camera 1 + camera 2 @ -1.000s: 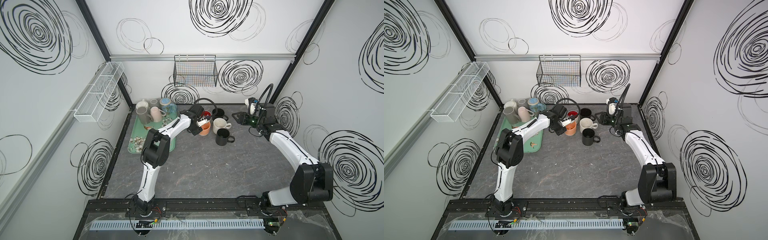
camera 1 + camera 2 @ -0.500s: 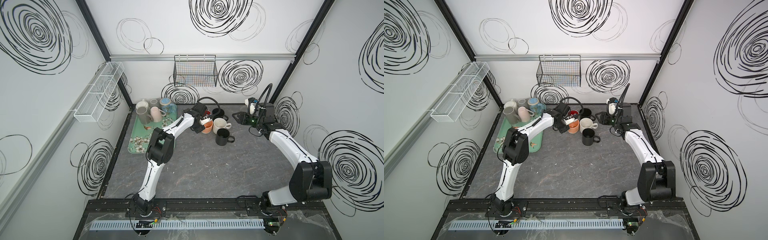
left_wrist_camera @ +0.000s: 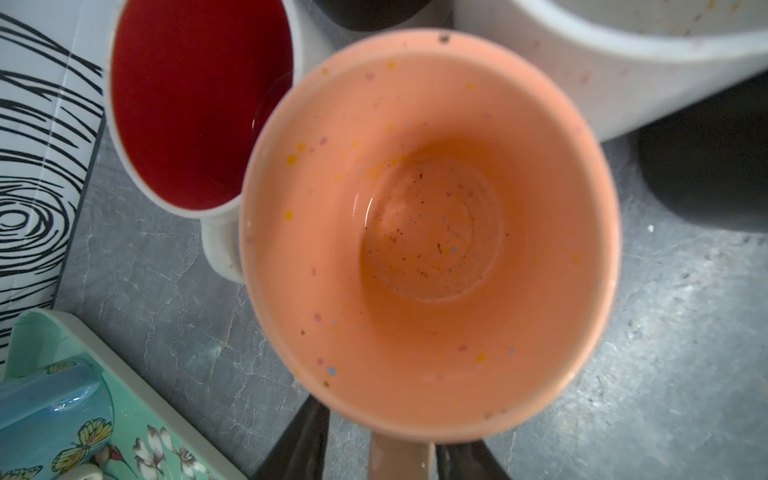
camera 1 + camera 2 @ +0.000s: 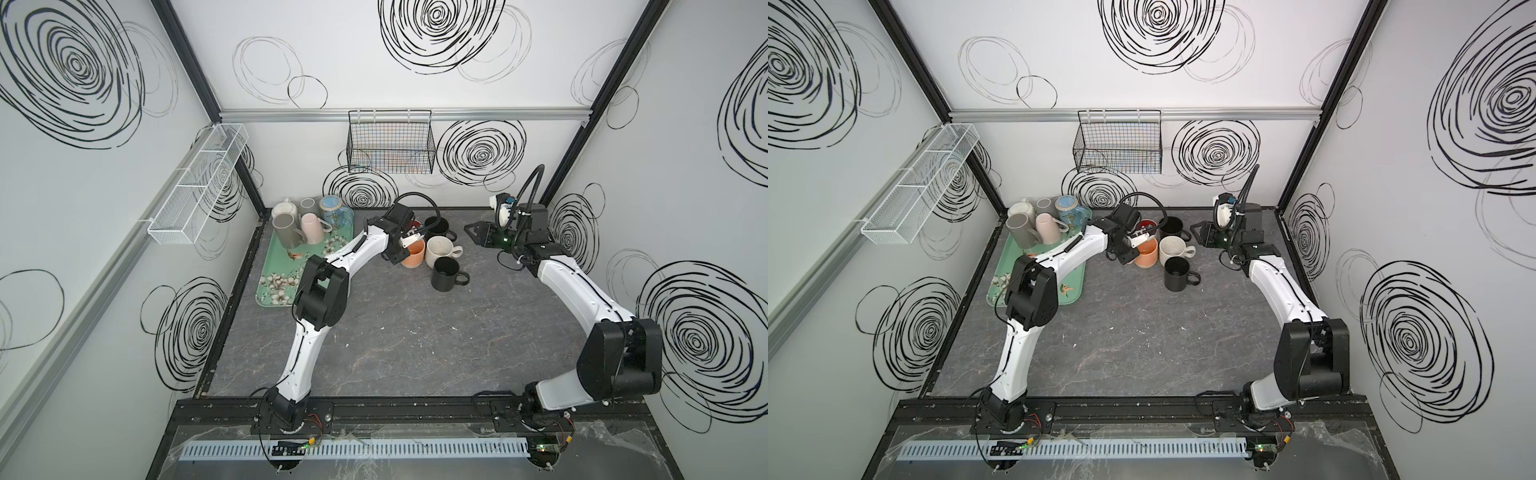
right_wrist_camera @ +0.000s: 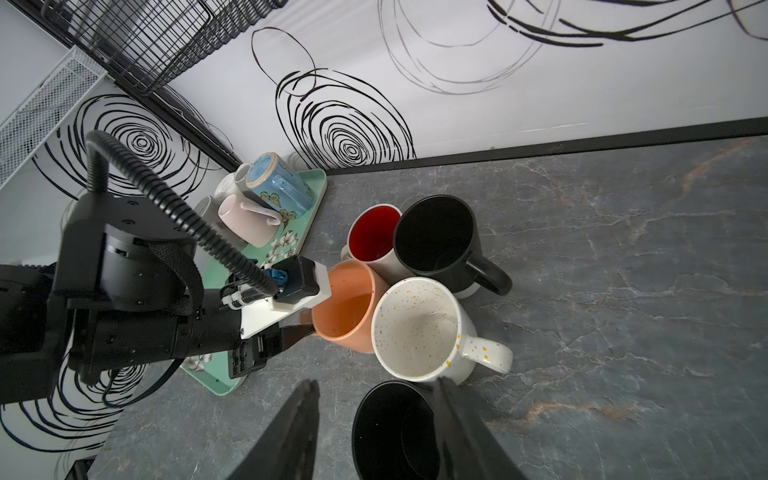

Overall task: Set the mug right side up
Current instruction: 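Carry the upright orange mug with left gripper beside the red-lined mug while right gripper withdraws, then release the orange mug, move left gripper over the tray while right gripper approaches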

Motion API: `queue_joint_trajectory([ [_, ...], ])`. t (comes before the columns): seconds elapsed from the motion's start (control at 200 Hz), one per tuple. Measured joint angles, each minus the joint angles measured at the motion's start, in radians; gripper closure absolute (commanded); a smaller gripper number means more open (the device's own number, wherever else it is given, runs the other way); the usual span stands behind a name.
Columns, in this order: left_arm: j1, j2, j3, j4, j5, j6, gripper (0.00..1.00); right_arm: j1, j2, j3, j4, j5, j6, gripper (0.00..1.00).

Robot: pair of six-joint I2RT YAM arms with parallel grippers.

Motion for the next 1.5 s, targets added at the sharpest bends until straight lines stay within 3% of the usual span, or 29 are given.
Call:
queue_joint_trajectory([
  [0.16,0.005,-0.048,-0.005,0.000,0.002,-0.012,0.45,0.004,0.002,0.007,0.001,0.000,0.001,0.53],
  [0.37,0.041,-0.222,-0.078,0.037,0.025,-0.040,0.40,0.053,0.034,0.034,0.001,0.010,0.001,0.54],
  [0.655,0.236,-0.381,-0.166,0.140,0.023,-0.151,0.33,0.214,0.129,0.126,0.002,0.039,0.001,0.54],
  [0.976,0.415,-0.364,-0.199,0.211,-0.188,-0.336,0.17,0.396,0.304,0.304,-0.023,0.105,-0.014,0.54],
  [1.291,0.562,-0.191,-0.082,0.225,-0.212,-0.432,0.12,0.573,0.491,0.515,-0.090,0.194,-0.064,0.53],
  [1.501,0.621,-0.052,0.061,0.217,-0.244,-0.455,0.10,0.610,0.579,0.558,-0.117,0.204,-0.073,0.52],
])
